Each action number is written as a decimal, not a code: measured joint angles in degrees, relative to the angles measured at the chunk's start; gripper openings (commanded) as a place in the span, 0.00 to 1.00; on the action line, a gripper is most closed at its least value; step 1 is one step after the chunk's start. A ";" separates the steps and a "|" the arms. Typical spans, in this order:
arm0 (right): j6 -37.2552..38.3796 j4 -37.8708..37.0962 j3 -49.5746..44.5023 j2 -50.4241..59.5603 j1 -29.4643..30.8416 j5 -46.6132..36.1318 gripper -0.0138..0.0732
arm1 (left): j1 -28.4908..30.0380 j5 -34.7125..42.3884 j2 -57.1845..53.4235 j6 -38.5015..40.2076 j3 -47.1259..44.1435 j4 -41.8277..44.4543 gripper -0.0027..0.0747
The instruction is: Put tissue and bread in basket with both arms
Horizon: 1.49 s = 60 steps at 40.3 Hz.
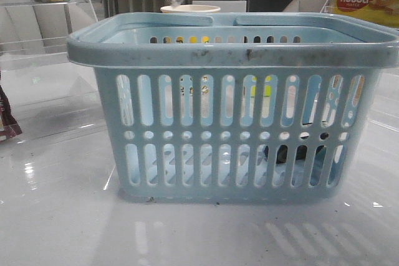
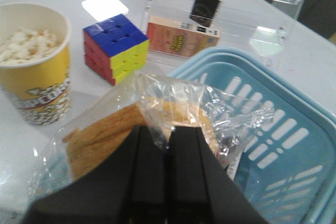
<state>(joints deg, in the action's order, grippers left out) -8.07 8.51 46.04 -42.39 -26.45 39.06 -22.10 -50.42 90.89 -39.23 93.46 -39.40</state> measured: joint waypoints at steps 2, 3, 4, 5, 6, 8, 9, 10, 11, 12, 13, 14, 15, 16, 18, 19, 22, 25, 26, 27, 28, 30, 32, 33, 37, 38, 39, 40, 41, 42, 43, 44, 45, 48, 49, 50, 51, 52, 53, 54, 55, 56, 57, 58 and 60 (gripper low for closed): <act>0.00 0.00 0.00 0.00 0.00 0.08 0.75 | -1.68 0.00 0.12 -0.36 -0.12 0.00 0.15; 0.00 0.00 0.00 0.00 0.00 0.08 0.75 | -2.32 0.00 0.21 -0.51 -0.12 0.00 0.15; 0.00 0.00 0.00 0.00 0.00 0.08 0.75 | -3.12 0.00 0.48 -0.65 -0.12 0.00 0.15; 0.00 0.00 0.00 0.00 0.00 0.08 0.75 | -3.86 0.00 0.91 -0.78 -0.12 0.00 0.15; 0.00 0.00 0.00 0.00 0.00 0.12 0.75 | -4.34 0.00 1.29 -0.90 -0.12 0.00 0.15; 0.00 0.00 0.00 0.00 0.00 0.12 0.75 | -5.28 0.00 2.26 -0.97 -0.12 0.14 0.15; 0.00 0.00 0.00 0.00 0.00 0.12 0.75 | -5.68 0.00 2.90 -0.97 -0.12 0.28 0.15; 0.00 0.00 0.00 0.00 0.00 0.21 0.75 | -5.84 0.00 3.41 -1.02 -0.12 0.41 0.16; 0.00 0.00 0.00 0.00 0.00 0.21 0.75 | -6.15 0.00 4.09 -1.02 -0.23 0.52 0.17; 0.00 0.00 0.00 0.00 0.00 0.21 0.75 | -6.31 0.00 4.77 -1.02 -0.23 0.51 0.20; 0.00 0.00 0.00 0.00 0.00 0.21 0.75 | -6.41 0.00 5.24 -1.02 -0.23 0.62 0.23; 0.00 0.00 0.00 0.00 0.00 0.21 0.75 | -6.41 0.00 5.81 -1.02 -0.23 0.74 0.27; 0.00 0.00 0.00 0.00 0.00 0.21 0.75 | -6.41 0.00 6.17 -1.02 -0.23 0.96 0.33; 0.00 0.00 0.00 0.00 0.00 0.21 0.75 | -6.41 0.00 6.62 -1.02 -0.35 1.08 0.38; 0.00 0.00 0.00 0.00 0.00 0.21 0.75 | -6.41 0.00 7.22 -1.02 -0.33 1.10 0.52; 0.00 0.00 0.00 0.00 0.00 0.21 0.75 | -6.41 0.00 7.38 -1.02 -0.33 1.20 0.58; 0.00 0.00 0.00 0.00 0.00 0.21 0.75 | -6.41 -0.04 7.63 -1.02 -0.33 1.20 0.68; 0.00 0.00 0.00 0.00 0.00 0.21 0.75 | -6.41 -0.28 7.72 -1.02 -0.33 1.20 0.70; 0.00 0.00 0.00 0.00 0.00 0.21 0.75 | -6.41 -0.28 7.72 -1.02 -0.33 1.20 0.70; 0.00 0.00 0.00 0.00 0.00 0.21 0.75 | -6.41 -0.40 7.72 -1.02 -0.33 1.20 0.70; 0.00 0.00 0.00 0.00 0.00 0.21 0.75 | -6.41 -0.41 7.72 -1.02 -0.33 1.20 0.70; 0.00 0.00 0.00 0.00 0.00 0.21 0.75 | -6.41 -0.52 7.45 -1.02 -0.33 1.82 0.70; 0.00 0.00 0.00 0.00 0.00 0.21 0.75 | -6.41 -0.62 7.04 -0.71 -0.33 2.99 0.70; 0.00 0.00 0.00 0.00 0.00 0.21 0.75 | -6.44 -0.62 6.56 -0.26 -0.33 3.56 0.70; 0.00 0.00 0.00 0.00 0.00 0.21 0.75 | -7.08 -0.73 4.21 3.22 -0.33 8.09 0.70; 0.00 0.00 0.00 0.00 0.00 0.21 0.75 | -7.25 -0.97 3.64 4.37 -0.33 10.03 0.70; 0.00 0.00 0.00 0.00 0.00 0.21 0.75 | -7.74 -1.10 2.90 5.99 -0.33 11.62 0.69; 0.00 0.00 0.00 0.00 0.00 0.21 0.75 | -8.14 -1.33 2.29 7.34 -0.33 13.90 0.69; 0.00 0.00 0.00 0.00 0.00 0.21 0.75 | -8.81 -1.64 1.52 9.22 -0.33 15.66 0.69; 0.00 0.00 0.00 0.00 0.00 0.21 0.75 | -9.37 -1.80 0.90 10.67 -0.33 18.00 0.69; 0.00 0.00 0.00 0.00 0.00 0.21 0.75 | -10.43 -1.90 -0.19 13.03 -0.62 20.32 0.69; 0.00 0.00 0.00 0.00 0.00 0.21 0.75 | -11.12 -1.95 -0.90 14.40 -1.14 22.60 0.69; 0.00 0.00 0.00 0.00 0.00 0.21 0.75 | -12.09 -1.95 -1.88 16.19 -1.64 24.28 0.69; 0.00 0.00 0.00 0.00 0.00 0.21 0.75 | -14.87 -2.04 -4.96 21.26 -4.31 30.46 0.69; 0.00 0.00 0.00 0.00 0.00 0.21 0.75 | -15.62 -2.04 -5.85 22.60 -5.53 32.66 0.69; 0.00 0.00 0.00 0.00 0.00 0.21 0.75 | -16.61 -2.04 -7.05 24.44 -6.51 34.24 0.69; 0.00 0.00 0.00 0.00 0.00 0.21 0.75 | -17.30 -2.04 -8.01 25.79 -7.91 36.30 0.69; 0.00 0.00 0.00 0.00 0.00 0.21 0.75 | -18.17 -1.85 -9.33 27.57 -9.01 37.75 0.69; 0.00 0.00 0.00 0.00 0.00 0.21 0.75 | -18.77 -1.77 -10.34 28.88 -10.51 39.40 0.69; 0.00 0.00 0.00 0.00 0.00 0.21 0.75 | -19.45 -1.51 -11.73 30.67 -11.67 41.38 0.69; 0.00 0.00 0.00 0.00 0.00 0.21 0.75 | -20.01 -1.37 -13.18 32.40 -13.29 42.52 0.69; 0.00 0.00 0.00 0.00 0.00 0.21 0.75 | -20.29 -0.89 -14.32 33.58 -14.93 43.78 0.69; 0.00 0.00 0.00 0.00 0.00 0.21 0.75 | -20.54 -0.46 -15.90 34.94 -16.20 44.51 0.69; 0.00 0.00 0.00 0.00 0.00 0.21 0.75 | -20.55 0.23 -17.10 35.82 -17.95 45.22 0.69; 0.00 0.00 0.00 0.00 0.00 0.21 0.75 | -20.66 1.65 -20.06 37.47 -21.06 45.92 0.69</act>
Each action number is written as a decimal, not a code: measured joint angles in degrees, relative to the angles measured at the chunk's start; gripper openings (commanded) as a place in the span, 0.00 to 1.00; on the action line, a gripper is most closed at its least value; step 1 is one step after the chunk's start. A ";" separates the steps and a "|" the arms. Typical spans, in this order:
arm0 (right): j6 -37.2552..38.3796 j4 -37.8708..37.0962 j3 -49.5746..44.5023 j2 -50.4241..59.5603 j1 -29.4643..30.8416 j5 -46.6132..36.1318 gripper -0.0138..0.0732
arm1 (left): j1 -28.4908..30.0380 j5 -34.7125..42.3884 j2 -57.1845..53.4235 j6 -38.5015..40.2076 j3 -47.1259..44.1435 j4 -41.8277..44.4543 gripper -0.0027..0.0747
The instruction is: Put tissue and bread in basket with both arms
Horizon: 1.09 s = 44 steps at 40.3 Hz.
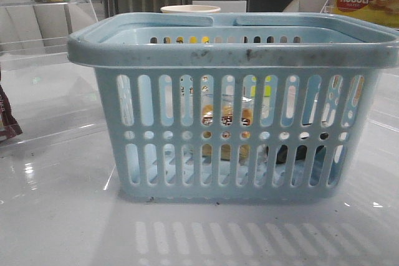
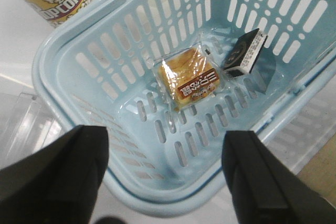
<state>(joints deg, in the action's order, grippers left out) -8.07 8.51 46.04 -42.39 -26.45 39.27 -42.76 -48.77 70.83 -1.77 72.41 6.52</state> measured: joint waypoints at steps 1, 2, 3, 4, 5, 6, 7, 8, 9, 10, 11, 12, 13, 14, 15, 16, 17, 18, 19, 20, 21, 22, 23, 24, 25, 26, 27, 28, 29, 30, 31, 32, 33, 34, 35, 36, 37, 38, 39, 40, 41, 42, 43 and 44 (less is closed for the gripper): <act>0.00 0.00 0.00 0.00 0.00 0.00 0.75 | -0.03 0.76 -1.74 0.64 -1.32 0.29 0.69; 0.00 0.00 0.00 0.00 0.00 0.00 0.75 | -0.03 1.41 -3.52 1.09 -3.11 0.43 0.69; 0.00 0.00 0.00 0.00 0.00 0.00 0.75 | -0.03 2.25 -4.91 1.77 -4.90 0.54 0.69; 0.00 0.00 0.00 0.00 0.00 0.02 0.75 | -0.03 2.92 -6.75 2.32 -6.23 0.69 0.69; 0.00 0.00 0.00 0.00 0.00 0.02 0.75 | -0.03 3.72 -8.13 2.75 -8.00 0.69 0.69; 0.00 0.00 0.00 0.00 0.00 0.02 0.75 | -0.03 4.55 -10.02 3.31 -9.29 0.81 0.69; 0.00 0.00 0.00 0.00 0.00 0.02 0.75 | -0.13 5.19 -11.87 3.56 -10.99 0.81 0.69; 0.00 0.00 0.00 0.00 0.00 0.02 0.75 | -0.13 5.97 -13.68 4.14 -12.66 0.81 0.69; 0.00 0.00 0.00 0.00 0.00 0.02 0.75 | -0.13 6.60 -15.05 4.43 -14.27 0.81 0.69; 0.00 0.00 0.00 0.00 0.00 0.12 0.75 | -0.13 7.16 -16.82 4.71 -15.42 0.89 0.69; 0.00 0.00 0.00 0.00 0.00 0.12 0.75 | -0.13 7.51 -18.52 4.85 -16.93 0.89 0.69; 0.00 0.00 0.00 0.00 0.00 0.35 0.75 | -0.13 7.75 -19.75 5.12 -18.01 0.89 0.69; 0.00 0.00 0.00 0.00 0.00 0.51 0.75 | -0.13 7.88 -21.33 5.42 -19.36 0.89 0.69; 0.00 -0.11 0.00 0.00 0.00 0.76 0.75 | -0.13 8.03 -22.49 5.65 -20.69 0.89 0.69; 0.00 -0.36 0.00 0.00 0.00 0.92 0.75 | -0.13 8.20 -23.98 5.96 -21.66 0.89 0.69; 0.00 -0.82 0.00 0.00 0.00 1.30 0.75 | -0.13 8.32 -25.05 6.10 -22.90 0.89 0.69; 0.00 -1.31 0.00 0.00 0.00 1.61 0.75 | -0.13 8.50 -26.42 6.19 -23.77 0.89 0.69; 0.00 -2.15 0.00 0.00 0.00 2.13 0.75 | -0.13 8.48 -27.72 6.23 -24.86 0.89 0.69; 0.00 -2.85 0.00 0.00 0.00 2.58 0.75 | -0.13 8.71 -28.91 6.36 -25.89 0.89 0.69; 0.00 -3.73 0.00 0.00 0.00 2.92 0.75 | -0.13 8.71 -29.79 6.36 -26.61 0.89 0.69; 0.00 -4.32 0.00 0.00 0.00 3.41 0.75 | -0.13 8.83 -30.64 6.46 -27.48 0.89 0.69; 0.00 -5.11 0.00 0.00 0.00 3.79 0.75 | -0.13 8.96 -31.63 6.46 -28.04 0.89 0.69; 0.23 -5.51 0.00 0.00 0.00 4.33 0.75 | -0.13 9.07 -32.28 6.46 -28.72 0.89 0.69; 0.44 -5.79 0.00 0.00 0.00 4.81 0.75 | -0.13 9.19 -33.00 6.46 -29.16 0.89 0.69; 0.62 -6.06 0.00 0.00 0.00 5.43 0.75 | -0.13 9.44 -33.56 6.46 -29.71 0.89 0.69; 0.76 -6.03 0.00 0.00 0.00 6.08 0.75 | -0.13 9.59 -33.87 6.46 -30.05 0.89 0.69; 0.87 -6.19 0.00 0.00 0.00 6.49 0.75 | -0.13 9.73 -34.17 6.46 -30.36 0.89 0.69; 0.91 -6.19 0.00 0.00 0.00 6.83 0.75 | -0.13 9.85 -34.29 6.46 -30.65 0.89 0.69; 1.00 -6.19 0.00 0.00 0.00 7.16 0.75 | -0.13 10.00 -34.30 6.46 -30.93 0.89 0.69; 1.00 -6.19 0.00 0.00 0.00 7.39 0.75 | -0.13 10.00 -34.39 6.46 -31.06 0.89 0.69; 1.00 -6.19 0.00 0.00 0.00 7.51 0.74 | -0.15 10.00 -34.39 6.46 -31.22 0.89 0.69; 1.00 -6.19 0.00 0.00 0.00 7.51 0.74 | -0.15 10.00 -34.39 6.46 -31.37 0.89 0.68; 1.00 -6.19 0.00 0.00 0.00 7.51 0.71 | -0.15 10.00 -34.39 6.46 -31.44 0.89 0.66; 1.00 -6.19 0.00 0.00 0.00 7.51 0.70 | -0.15 10.00 -34.39 6.46 -31.55 0.89 0.64; 1.00 -6.19 0.00 0.00 0.00 7.51 0.67 | -0.15 10.00 -34.39 6.46 -31.50 0.89 0.62; 1.04 -6.19 0.00 0.00 0.00 7.51 0.63 | -0.15 10.00 -34.39 6.46 -31.50 0.89 0.58; 1.04 -6.19 0.00 0.00 0.00 7.51 0.59 | -0.15 10.12 -34.39 6.46 -31.59 0.89 0.55; 1.04 -6.29 0.00 0.00 0.00 7.51 0.56 | -0.15 10.12 -34.39 6.46 -31.59 0.89 0.52; 1.04 -6.23 0.00 0.00 0.00 7.51 0.52 | -0.15 10.12 -34.39 6.46 -31.64 0.89 0.49; 1.04 -6.23 0.00 0.00 0.00 7.51 0.48 | -0.15 10.12 -34.39 6.46 -31.64 0.89 0.46; 1.04 -6.23 0.00 0.00 0.00 7.51 0.43 | -0.15 10.19 -34.39 6.46 -31.64 0.89 0.41; 1.04 -6.23 0.00 0.00 0.00 7.51 0.39 | -0.15 10.19 -34.39 6.46 -31.64 0.89 0.39; 1.04 -6.32 0.00 0.00 0.00 7.51 0.36 | -0.15 10.19 -34.39 6.46 -31.64 0.89 0.35; 1.04 -6.32 0.00 0.00 0.00 7.51 0.33 | -0.15 10.19 -34.39 6.46 -31.64 0.89 0.33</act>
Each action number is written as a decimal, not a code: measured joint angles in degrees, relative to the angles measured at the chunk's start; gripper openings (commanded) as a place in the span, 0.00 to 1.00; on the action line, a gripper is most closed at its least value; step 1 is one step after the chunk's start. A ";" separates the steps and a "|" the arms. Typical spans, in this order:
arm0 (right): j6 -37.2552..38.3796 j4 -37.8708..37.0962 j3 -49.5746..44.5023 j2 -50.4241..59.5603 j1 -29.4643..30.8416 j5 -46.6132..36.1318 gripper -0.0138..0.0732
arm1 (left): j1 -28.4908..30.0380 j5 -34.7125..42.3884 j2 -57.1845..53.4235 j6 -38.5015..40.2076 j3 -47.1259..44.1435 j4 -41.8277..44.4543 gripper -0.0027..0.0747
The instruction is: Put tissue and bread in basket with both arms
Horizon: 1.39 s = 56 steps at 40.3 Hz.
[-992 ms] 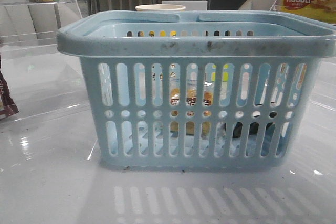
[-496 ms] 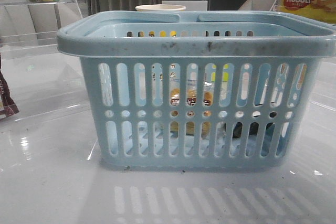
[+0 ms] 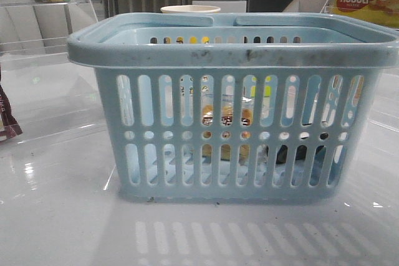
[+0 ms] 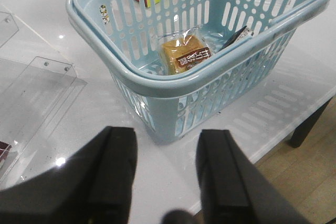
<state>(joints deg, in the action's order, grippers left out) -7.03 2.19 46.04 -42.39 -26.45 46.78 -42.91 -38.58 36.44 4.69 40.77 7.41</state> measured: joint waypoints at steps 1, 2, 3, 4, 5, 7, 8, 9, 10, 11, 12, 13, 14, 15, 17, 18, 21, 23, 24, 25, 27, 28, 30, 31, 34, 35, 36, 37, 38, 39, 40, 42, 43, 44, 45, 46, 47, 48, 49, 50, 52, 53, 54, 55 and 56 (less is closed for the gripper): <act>0.00 0.00 0.00 0.00 0.00 0.00 0.30 | 0.00 0.00 0.00 0.00 0.00 0.00 0.30; 0.00 0.00 0.00 0.00 0.00 0.00 0.27 | 0.00 0.00 0.00 0.00 0.00 0.00 0.27; 0.00 0.00 0.00 0.00 0.00 0.00 0.24 | 0.00 0.00 0.00 0.00 0.00 0.00 0.25; 0.00 0.00 0.00 0.00 0.00 0.00 0.22 | 0.00 0.00 0.00 0.00 0.00 0.00 0.22; 0.00 0.00 0.00 0.00 0.00 0.00 0.19 | 0.00 0.00 0.00 0.00 0.00 0.00 0.20; 0.00 0.00 0.00 0.00 0.00 0.00 0.19 | 0.00 0.00 0.00 0.00 0.00 0.00 0.16; 0.10 0.00 0.00 0.00 0.00 0.00 0.19 | 0.00 0.00 0.00 0.00 0.00 0.00 0.15; 0.09 0.00 0.00 0.00 0.00 0.00 0.19 | 0.00 0.00 0.00 0.00 0.00 0.00 0.16; 0.09 0.00 0.00 0.00 0.00 0.00 0.19 | 0.00 0.00 0.00 0.00 0.00 0.00 0.15; 0.09 0.00 0.00 0.00 0.00 0.00 0.19 | 0.00 0.00 0.00 0.00 0.00 0.00 0.15; 0.09 0.00 0.00 0.00 0.00 0.00 0.19 | 0.00 0.00 0.00 0.00 0.00 0.00 0.15; 0.09 0.00 0.00 0.00 0.00 0.00 0.19 | 0.00 0.00 0.00 0.00 0.00 0.00 0.15; 0.09 0.00 0.00 0.00 0.00 0.00 0.19 | 0.00 0.00 0.00 0.00 0.00 0.00 0.15; 0.09 0.00 0.00 0.00 0.00 0.00 0.19 | 0.00 0.00 0.00 0.00 0.00 0.00 0.15; 0.09 0.00 0.00 0.00 0.00 0.00 0.19 | 0.00 0.00 0.00 0.00 0.00 0.00 0.15; 0.09 0.00 0.00 0.00 0.00 0.00 0.19 | 0.00 0.00 0.00 0.00 0.00 0.00 0.15; 0.09 0.00 0.00 0.00 0.00 0.03 0.19 | 0.00 0.00 0.00 0.00 0.00 0.00 0.15; 0.09 0.00 0.00 0.00 0.00 0.03 0.19 | 0.00 0.00 0.00 0.00 0.00 0.00 0.15; 0.09 0.00 0.00 0.00 0.00 0.03 0.19 | 0.00 0.00 0.00 0.00 0.00 0.00 0.15; 0.09 0.00 0.00 0.00 0.00 0.03 0.19 | 0.00 0.00 0.00 0.00 0.00 0.00 0.15; 0.09 0.00 0.00 0.00 0.00 0.12 0.19 | 0.00 0.00 0.00 0.00 0.00 -0.11 0.15; 0.09 0.00 0.00 0.00 0.00 0.12 0.19 | 0.00 0.00 0.00 0.00 0.00 -0.11 0.15; 0.09 0.00 0.00 0.00 0.00 0.12 0.19 | 0.00 0.00 0.00 0.00 0.00 -0.11 0.15; 0.09 0.00 0.00 0.00 0.00 0.12 0.19 | 0.00 0.00 0.00 0.00 0.00 -0.11 0.15; 0.09 0.00 0.00 0.00 0.00 0.12 0.19 | 0.00 0.00 -0.32 0.00 -0.15 -0.11 0.15; 0.09 0.00 0.00 0.00 0.00 0.12 0.19 | 0.00 0.00 -0.45 0.00 -0.35 -0.11 0.15; 0.09 0.00 0.00 0.00 0.00 0.12 0.19 | 0.40 0.13 -0.94 0.00 -0.52 -0.23 0.15; 0.09 0.00 0.00 0.00 0.00 0.12 0.19 | 0.96 0.13 -1.53 0.00 -0.81 -0.35 0.15; 0.09 0.00 0.00 0.00 0.00 0.12 0.19 | 2.16 0.13 -2.06 0.00 -1.10 -0.53 0.15; 0.09 0.00 0.00 0.00 0.00 0.12 0.19 | 3.33 0.26 -2.94 0.00 -1.57 -0.82 0.15; 0.09 0.00 0.00 0.00 0.00 0.12 0.19 | 5.71 0.68 -3.95 0.00 -2.19 -1.44 0.15; 0.09 0.00 0.00 0.00 0.00 0.12 0.19 | 9.66 2.12 -6.03 0.00 -3.61 -3.27 0.15; 0.09 0.00 0.00 0.00 0.00 0.12 0.19 | 11.42 2.78 -7.35 0.00 -4.62 -4.15 0.15; 0.09 0.00 0.00 0.00 0.00 0.12 0.19 | 13.76 3.79 -8.39 -0.30 -5.49 -5.42 0.15; 0.09 0.00 0.00 0.00 0.00 0.12 0.19 | 15.45 4.63 -9.48 -0.73 -6.44 -6.36 0.15; 0.09 0.00 0.00 0.00 0.00 0.12 0.19 | 17.12 5.54 -11.01 -1.46 -7.76 -7.41 0.15; 0.09 0.00 0.00 0.00 0.00 0.12 0.19 | 19.25 6.93 -12.21 -2.61 -8.85 -8.48 0.15; 0.09 0.00 0.00 0.00 0.00 0.12 0.19 | 21.20 8.02 -13.82 -3.73 -10.38 -9.15 0.15; 0.09 0.00 0.00 0.00 0.00 0.12 0.19 | 22.56 9.54 -15.07 -4.35 -11.97 -9.86 0.15; 0.09 0.00 0.00 0.00 0.00 0.12 0.19 | 24.29 10.72 -16.72 -5.01 -13.17 -10.28 0.15; 0.09 0.00 0.00 0.00 0.00 0.12 0.19 | 27.14 13.73 -19.61 -5.66 -15.99 -10.85 0.15; 0.09 0.00 0.00 0.00 0.00 0.12 0.19 | 28.29 14.75 -21.25 -5.97 -17.57 -10.98 0.15; 0.09 0.00 0.00 0.00 0.00 0.12 0.19 | 30.12 15.95 -22.87 -6.18 -19.09 -11.10 0.15; 0.09 0.00 0.00 0.00 0.00 0.12 0.19 | 31.15 16.96 -24.46 -6.23 -20.59 -11.24 0.15; 0.09 0.00 0.00 0.00 0.00 0.12 0.19 | 32.41 17.80 -25.60 -6.36 -21.67 -11.37 0.15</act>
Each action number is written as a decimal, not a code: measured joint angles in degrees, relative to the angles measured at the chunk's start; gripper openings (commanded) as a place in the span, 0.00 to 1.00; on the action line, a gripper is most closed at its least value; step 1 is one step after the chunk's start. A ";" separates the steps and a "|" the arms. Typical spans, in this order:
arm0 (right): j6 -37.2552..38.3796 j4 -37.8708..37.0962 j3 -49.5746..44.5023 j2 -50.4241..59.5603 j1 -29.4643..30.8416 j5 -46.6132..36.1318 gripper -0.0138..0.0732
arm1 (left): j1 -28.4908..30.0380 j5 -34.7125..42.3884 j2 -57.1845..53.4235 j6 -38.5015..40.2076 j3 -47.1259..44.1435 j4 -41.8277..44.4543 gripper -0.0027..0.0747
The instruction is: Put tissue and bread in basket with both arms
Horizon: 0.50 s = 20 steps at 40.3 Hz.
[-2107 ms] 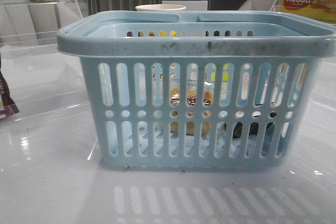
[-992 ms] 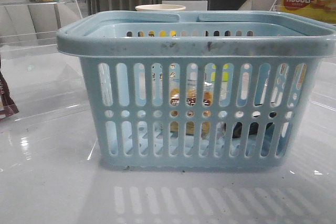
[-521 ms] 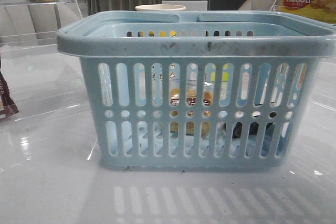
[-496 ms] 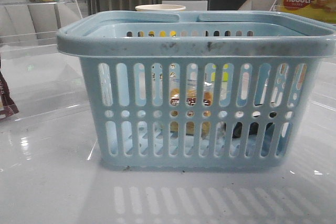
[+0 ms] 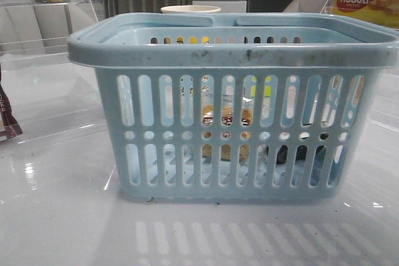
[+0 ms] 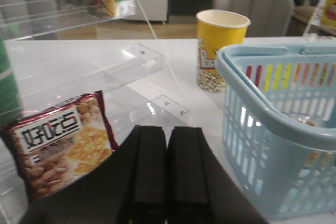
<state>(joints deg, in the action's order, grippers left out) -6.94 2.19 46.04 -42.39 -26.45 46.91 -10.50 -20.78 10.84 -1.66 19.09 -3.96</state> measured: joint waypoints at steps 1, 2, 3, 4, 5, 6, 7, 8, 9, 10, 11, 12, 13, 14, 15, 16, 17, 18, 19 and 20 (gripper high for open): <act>0.00 0.00 0.00 0.00 0.00 0.00 0.19 | 0.91 0.35 -1.05 0.00 -1.04 0.00 0.15; 0.00 0.00 0.00 0.00 0.00 0.00 0.19 | 1.75 1.05 -2.37 -0.10 -2.40 0.00 0.15; 0.00 0.00 0.00 0.00 0.00 0.00 0.19 | 2.96 1.70 -3.60 -0.09 -3.70 0.00 0.15; 0.00 0.00 0.00 0.00 0.00 0.00 0.19 | 3.60 2.20 -4.44 -0.09 -4.93 0.00 0.15; 0.00 0.00 0.00 0.00 0.00 0.00 0.19 | 4.38 2.50 -5.42 -0.09 -5.80 0.00 0.15; 0.00 0.00 0.00 0.00 0.00 0.00 0.19 | 4.90 2.86 -6.35 -0.09 -7.00 0.00 0.15; 0.00 0.00 0.00 0.00 0.00 0.00 0.19 | 5.49 3.54 -7.01 -0.09 -7.91 0.00 0.15; 0.00 0.00 0.00 0.00 0.00 0.00 0.19 | 5.89 4.08 -7.79 -0.09 -9.15 0.00 0.15; 0.00 0.00 0.00 0.00 0.00 0.00 0.19 | 6.21 4.67 -8.30 -0.09 -10.07 0.00 0.15; 0.00 0.00 0.00 0.00 0.00 0.00 0.19 | 6.54 5.41 -8.93 -0.09 -11.22 0.13 0.15; 0.00 0.00 0.00 0.00 0.00 0.00 0.19 | 6.60 6.17 -9.38 -0.09 -12.05 0.71 0.15; 0.00 0.00 0.00 0.00 0.00 0.00 0.19 | 6.60 6.82 -9.98 0.40 -13.12 1.35 0.15; 0.00 0.00 0.00 0.00 0.00 0.00 0.19 | 6.60 7.59 -10.52 0.94 -14.12 2.37 0.15; 0.00 0.00 0.00 0.00 0.00 0.00 0.19 | 6.60 8.41 -10.94 1.66 -14.99 3.51 0.15; 0.00 0.00 0.00 0.00 0.00 0.00 0.19 | 6.60 9.36 -11.08 2.35 -15.60 4.47 0.15; 0.00 0.00 0.00 0.00 0.00 0.00 0.19 | 6.60 10.39 -11.08 2.77 -16.54 5.21 0.15; 0.00 0.00 0.00 0.00 0.00 0.00 0.19 | 6.60 11.35 -11.08 3.03 -17.10 5.69 0.15; 0.00 0.00 0.00 0.00 0.00 0.00 0.19 | 6.60 12.14 -11.08 3.17 -17.69 5.94 0.15; 0.00 0.00 0.00 0.00 0.00 0.00 0.19 | 6.60 12.86 -11.08 3.32 -18.46 6.06 0.15; 0.00 0.00 0.00 0.00 0.00 0.00 0.19 | 6.60 13.77 -11.08 3.44 -19.01 6.19 0.15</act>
<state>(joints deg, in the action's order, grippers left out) -6.94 2.19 46.04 -42.39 -26.45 46.91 -3.90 -7.01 -0.24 1.77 0.08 2.23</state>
